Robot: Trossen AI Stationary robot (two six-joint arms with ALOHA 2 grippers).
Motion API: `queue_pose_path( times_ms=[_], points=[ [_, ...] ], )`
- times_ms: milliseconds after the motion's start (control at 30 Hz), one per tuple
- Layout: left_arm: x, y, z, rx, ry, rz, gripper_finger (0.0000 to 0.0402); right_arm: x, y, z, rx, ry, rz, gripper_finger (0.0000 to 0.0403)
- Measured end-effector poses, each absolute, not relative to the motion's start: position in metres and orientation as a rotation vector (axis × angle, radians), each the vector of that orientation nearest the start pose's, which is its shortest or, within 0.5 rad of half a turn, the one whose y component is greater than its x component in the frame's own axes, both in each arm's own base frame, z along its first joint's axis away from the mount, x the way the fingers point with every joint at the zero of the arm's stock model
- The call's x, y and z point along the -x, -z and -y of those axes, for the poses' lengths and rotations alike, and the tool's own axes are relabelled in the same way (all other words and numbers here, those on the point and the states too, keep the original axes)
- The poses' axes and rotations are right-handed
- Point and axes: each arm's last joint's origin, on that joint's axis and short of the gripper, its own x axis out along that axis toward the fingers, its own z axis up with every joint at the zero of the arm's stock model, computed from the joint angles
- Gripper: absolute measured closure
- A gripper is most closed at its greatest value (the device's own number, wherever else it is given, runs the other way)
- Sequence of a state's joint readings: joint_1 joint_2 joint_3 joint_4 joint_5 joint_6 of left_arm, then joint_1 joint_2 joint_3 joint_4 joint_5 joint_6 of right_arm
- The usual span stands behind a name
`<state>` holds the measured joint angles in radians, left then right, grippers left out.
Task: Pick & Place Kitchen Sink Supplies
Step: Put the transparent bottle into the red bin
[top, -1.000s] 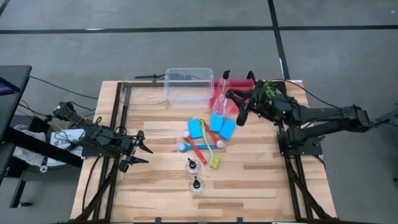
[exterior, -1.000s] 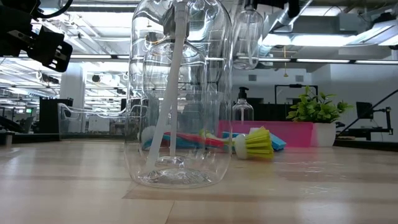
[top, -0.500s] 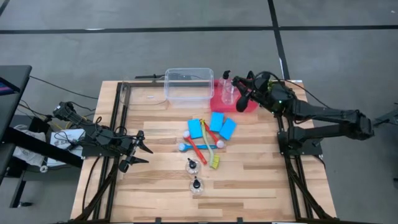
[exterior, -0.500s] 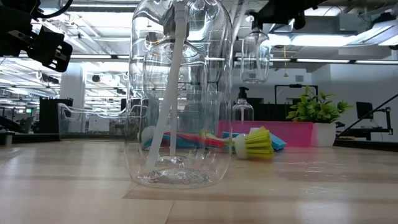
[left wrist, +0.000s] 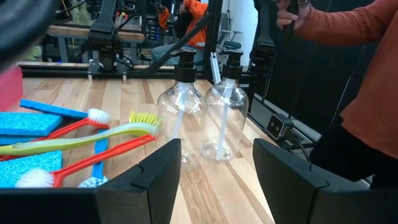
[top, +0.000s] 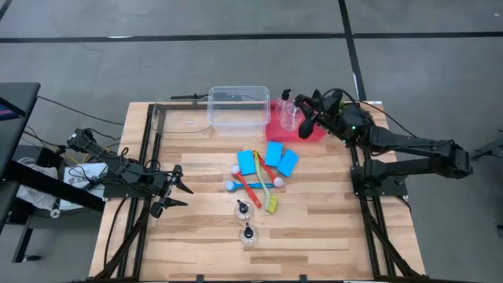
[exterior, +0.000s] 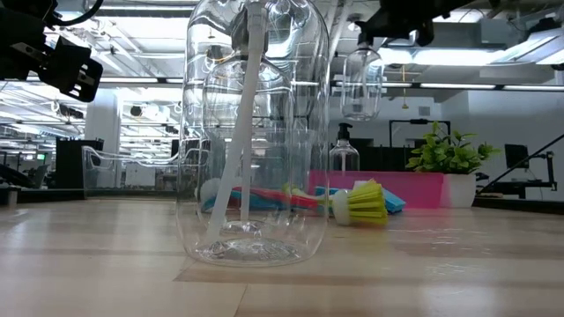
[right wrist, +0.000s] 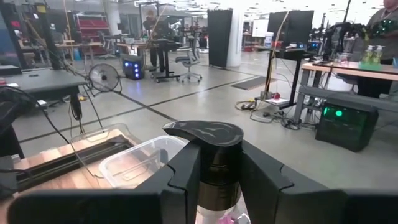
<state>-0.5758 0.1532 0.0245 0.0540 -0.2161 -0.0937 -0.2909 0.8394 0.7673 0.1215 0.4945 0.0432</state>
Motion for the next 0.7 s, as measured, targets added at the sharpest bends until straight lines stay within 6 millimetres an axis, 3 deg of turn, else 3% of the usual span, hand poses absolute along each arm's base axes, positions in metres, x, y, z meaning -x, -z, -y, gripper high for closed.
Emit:
queue_pose_path(
  times_ms=[700],
  points=[
    [-0.0919,-0.1647,0.0523,0.064,0.356,-0.086,0.0199,-0.1736,-0.351,0.066,-0.057,0.78,0.116,0.0316]
  ],
)
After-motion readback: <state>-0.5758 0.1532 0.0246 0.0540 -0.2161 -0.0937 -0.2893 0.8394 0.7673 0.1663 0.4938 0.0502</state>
